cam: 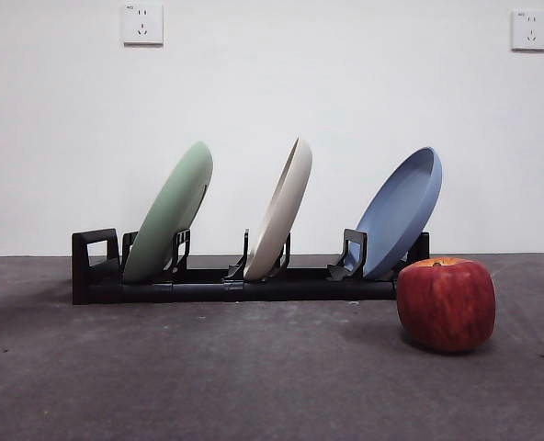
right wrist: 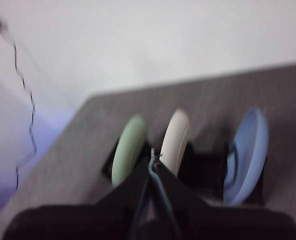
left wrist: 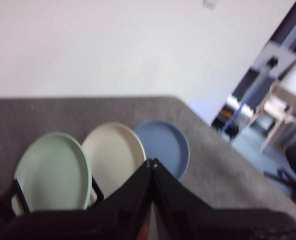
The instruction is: Take the green plate from the plate rack,put the plate on the table,take the apple from the table,put the apple in the plate
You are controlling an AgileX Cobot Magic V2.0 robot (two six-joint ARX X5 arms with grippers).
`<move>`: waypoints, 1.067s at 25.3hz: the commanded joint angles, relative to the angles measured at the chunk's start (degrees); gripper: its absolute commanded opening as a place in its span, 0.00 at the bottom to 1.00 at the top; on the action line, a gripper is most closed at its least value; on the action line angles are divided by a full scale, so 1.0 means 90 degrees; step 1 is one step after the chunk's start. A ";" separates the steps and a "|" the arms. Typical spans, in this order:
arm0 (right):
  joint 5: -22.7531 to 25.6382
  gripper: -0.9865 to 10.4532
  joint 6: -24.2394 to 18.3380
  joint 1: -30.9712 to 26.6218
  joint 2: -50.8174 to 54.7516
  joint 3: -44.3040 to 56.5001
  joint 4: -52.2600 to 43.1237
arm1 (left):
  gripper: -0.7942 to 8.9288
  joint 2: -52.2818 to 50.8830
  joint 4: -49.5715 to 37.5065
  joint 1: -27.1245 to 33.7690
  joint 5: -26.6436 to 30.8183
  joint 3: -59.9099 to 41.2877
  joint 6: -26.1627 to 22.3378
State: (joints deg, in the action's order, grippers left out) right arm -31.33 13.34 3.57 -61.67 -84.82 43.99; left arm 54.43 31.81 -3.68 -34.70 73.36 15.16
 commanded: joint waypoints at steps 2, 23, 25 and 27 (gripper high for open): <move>0.0185 0.08 -0.0933 0.0469 -0.0891 -0.0984 0.1231 | 0.08 0.0901 0.1083 -0.0253 0.0056 0.0969 -0.0738; 0.1700 0.66 -0.1668 0.1399 -0.2455 -0.2701 0.2778 | 0.50 0.3070 0.1685 -0.1394 0.1367 0.2540 -0.1151; 0.1702 0.66 -0.1649 0.1399 -0.2455 -0.2701 0.2786 | 0.50 0.3373 0.1676 -0.1394 0.1406 0.2693 -0.1139; 0.1702 0.66 -0.1622 0.1399 -0.2455 -0.2701 0.2788 | 0.50 0.3857 0.1853 -0.1394 0.1540 0.3084 -0.1149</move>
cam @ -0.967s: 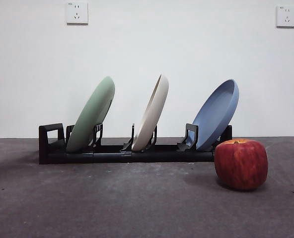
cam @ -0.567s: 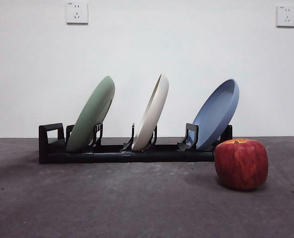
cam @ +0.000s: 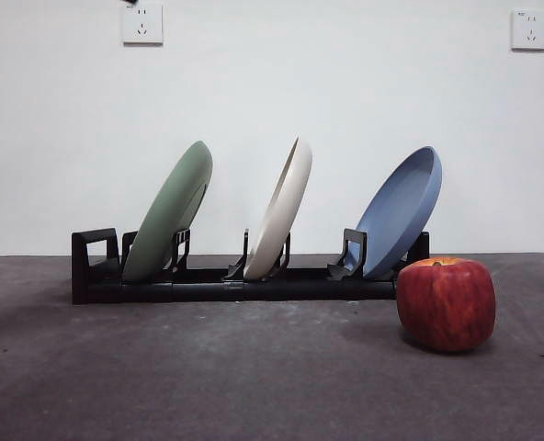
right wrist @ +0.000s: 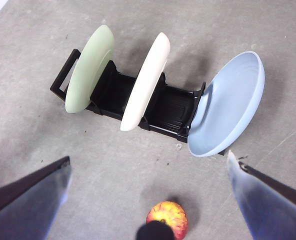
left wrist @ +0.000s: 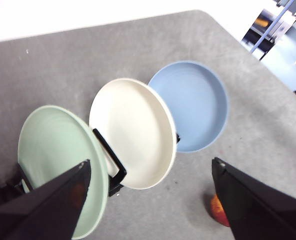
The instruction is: Take the green plate from the plate rack,put the plate on the table,take the apple from the table,put the apple in the plate
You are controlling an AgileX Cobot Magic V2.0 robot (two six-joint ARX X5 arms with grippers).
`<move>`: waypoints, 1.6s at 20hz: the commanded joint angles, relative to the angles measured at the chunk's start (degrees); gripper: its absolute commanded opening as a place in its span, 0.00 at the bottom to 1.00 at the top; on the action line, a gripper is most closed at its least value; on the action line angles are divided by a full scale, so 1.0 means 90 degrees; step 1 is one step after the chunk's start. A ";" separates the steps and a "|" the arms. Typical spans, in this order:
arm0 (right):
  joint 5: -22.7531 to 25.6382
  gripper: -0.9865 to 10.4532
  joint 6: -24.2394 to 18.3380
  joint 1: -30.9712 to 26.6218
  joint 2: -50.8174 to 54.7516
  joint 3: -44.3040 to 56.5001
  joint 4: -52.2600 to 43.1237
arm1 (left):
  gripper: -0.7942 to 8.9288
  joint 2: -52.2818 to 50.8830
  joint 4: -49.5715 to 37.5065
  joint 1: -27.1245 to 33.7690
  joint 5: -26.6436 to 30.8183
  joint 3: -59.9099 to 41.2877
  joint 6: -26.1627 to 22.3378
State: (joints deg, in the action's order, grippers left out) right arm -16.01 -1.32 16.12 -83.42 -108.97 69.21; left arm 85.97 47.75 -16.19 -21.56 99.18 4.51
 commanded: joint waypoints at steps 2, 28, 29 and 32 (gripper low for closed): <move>0.0000 0.66 0.0027 0.0005 -0.0039 -0.0017 -0.0010 | 0.50 0.0962 0.0408 -0.0005 0.0100 0.0818 -0.0005; 0.0073 0.66 0.0136 0.0005 -0.0053 -0.0017 -0.0024 | 0.20 0.3776 0.1447 -0.0155 0.0857 0.2623 -0.0058; 0.0073 0.66 0.0136 0.0005 -0.0053 -0.0017 -0.0024 | 0.17 0.3791 0.1479 -0.0155 0.0857 0.2623 -0.0083; 0.0073 0.66 0.0136 0.0005 -0.0053 -0.0017 -0.0022 | 0.07 0.3820 0.1491 -0.0155 0.0860 0.2623 -0.0204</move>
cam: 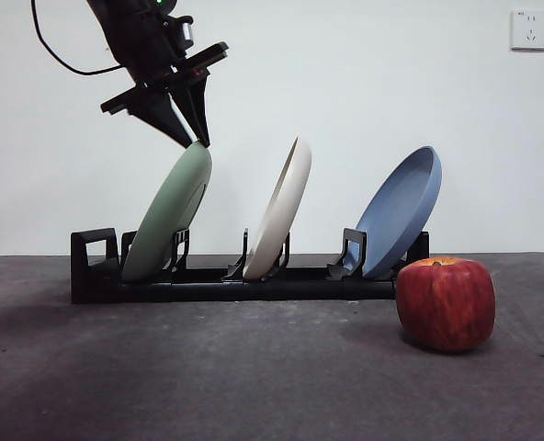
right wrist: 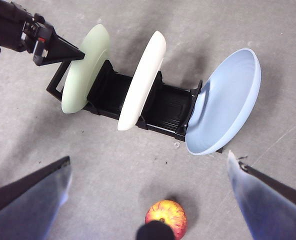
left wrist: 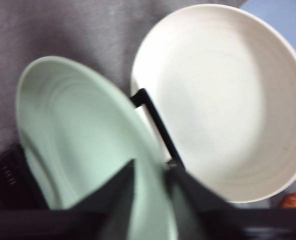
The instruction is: Take the green plate from the plate rack,put the plate on the table,take the apple from the table,put the apple in the plate
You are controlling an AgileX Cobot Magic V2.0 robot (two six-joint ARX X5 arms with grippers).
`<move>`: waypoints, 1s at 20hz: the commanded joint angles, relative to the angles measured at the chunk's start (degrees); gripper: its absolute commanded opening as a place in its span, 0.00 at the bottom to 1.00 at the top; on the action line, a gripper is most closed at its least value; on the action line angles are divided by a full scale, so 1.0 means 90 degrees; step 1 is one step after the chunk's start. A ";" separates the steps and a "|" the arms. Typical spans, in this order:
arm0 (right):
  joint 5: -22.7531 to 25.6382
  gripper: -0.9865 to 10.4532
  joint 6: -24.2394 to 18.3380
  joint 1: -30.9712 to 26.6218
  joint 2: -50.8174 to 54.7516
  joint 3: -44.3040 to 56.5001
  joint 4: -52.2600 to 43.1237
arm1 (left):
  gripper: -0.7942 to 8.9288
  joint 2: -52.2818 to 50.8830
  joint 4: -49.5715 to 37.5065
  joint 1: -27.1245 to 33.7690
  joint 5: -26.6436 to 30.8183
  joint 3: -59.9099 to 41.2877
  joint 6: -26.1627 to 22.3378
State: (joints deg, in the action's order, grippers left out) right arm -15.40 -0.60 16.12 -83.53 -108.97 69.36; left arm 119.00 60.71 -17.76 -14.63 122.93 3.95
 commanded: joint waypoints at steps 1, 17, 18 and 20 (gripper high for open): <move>0.0005 0.66 0.0056 0.0005 -0.0041 -0.0017 -0.0039 | 0.07 0.0151 0.0053 0.0022 0.0087 -0.0017 -0.0138; 0.0058 0.66 0.0056 0.0002 -0.0041 -0.0017 -0.0080 | 0.07 0.0148 0.1535 -0.0403 -0.0372 0.3912 -0.0146; 0.0126 0.66 0.0056 0.0002 -0.0041 -0.0017 -0.0097 | 0.07 0.0148 0.1707 -0.0478 -0.0381 0.4410 -0.0197; 0.0277 0.66 0.0058 0.0002 -0.0041 -0.0017 -0.0206 | 0.07 -0.0036 0.1710 -0.0707 -0.0418 0.5008 -0.0192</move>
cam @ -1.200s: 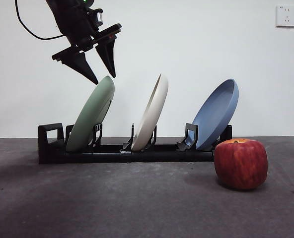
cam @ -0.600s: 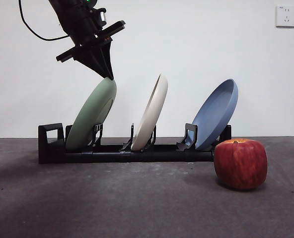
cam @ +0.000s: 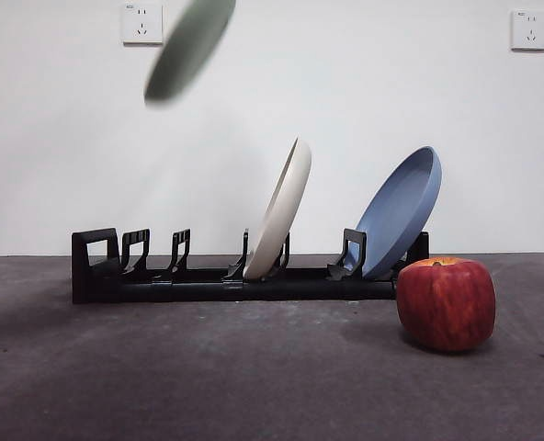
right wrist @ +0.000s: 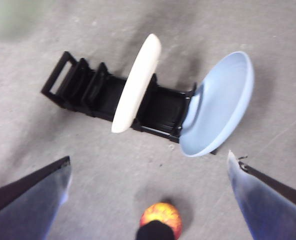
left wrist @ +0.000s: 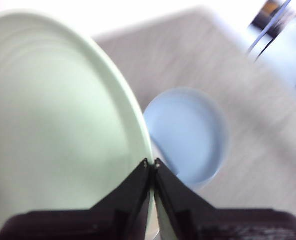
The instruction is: Take the green plate from the plate rack,put the plate on the table,take the apple from the table,put the apple in the plate
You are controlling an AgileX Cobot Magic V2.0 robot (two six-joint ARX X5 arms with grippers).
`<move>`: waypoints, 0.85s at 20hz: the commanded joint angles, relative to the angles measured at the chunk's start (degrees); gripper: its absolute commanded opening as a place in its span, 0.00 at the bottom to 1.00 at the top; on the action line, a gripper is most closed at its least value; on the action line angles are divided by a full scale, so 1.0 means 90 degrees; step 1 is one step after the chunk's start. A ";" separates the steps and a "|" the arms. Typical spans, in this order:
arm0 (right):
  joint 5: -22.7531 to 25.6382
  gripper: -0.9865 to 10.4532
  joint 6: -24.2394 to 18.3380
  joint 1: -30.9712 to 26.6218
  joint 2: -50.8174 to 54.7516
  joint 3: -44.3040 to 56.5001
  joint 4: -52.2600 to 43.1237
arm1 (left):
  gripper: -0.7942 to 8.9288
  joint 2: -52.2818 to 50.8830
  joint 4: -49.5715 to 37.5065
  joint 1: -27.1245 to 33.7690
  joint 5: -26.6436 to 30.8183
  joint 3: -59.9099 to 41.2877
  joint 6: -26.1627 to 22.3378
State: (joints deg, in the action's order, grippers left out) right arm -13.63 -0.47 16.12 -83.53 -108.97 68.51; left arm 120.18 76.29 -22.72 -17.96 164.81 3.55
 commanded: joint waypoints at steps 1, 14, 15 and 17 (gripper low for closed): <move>0.0097 0.66 0.0046 0.0002 -0.0041 -0.0017 -0.0134 | 0.07 -0.0342 -0.0019 -0.0284 -0.0046 0.0457 -0.0197; 0.0296 0.66 0.0027 -0.0002 -0.0041 -0.0017 -0.0134 | 0.07 -0.3118 0.0046 -0.3553 0.3276 -0.2917 -0.0979; 0.0350 0.66 0.0027 -0.0002 -0.0041 -0.0017 -0.0134 | 0.07 -0.3436 0.0044 -0.3767 0.3517 -0.3679 -0.0814; 0.0376 0.66 0.0027 -0.0002 -0.0041 -0.0017 -0.0134 | 0.07 -0.3976 0.0044 -0.4092 0.3750 -0.5168 -0.0449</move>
State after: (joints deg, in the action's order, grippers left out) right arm -10.41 -0.45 16.12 -83.55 -108.97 67.66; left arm 84.34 76.27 -59.31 15.27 122.10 -2.15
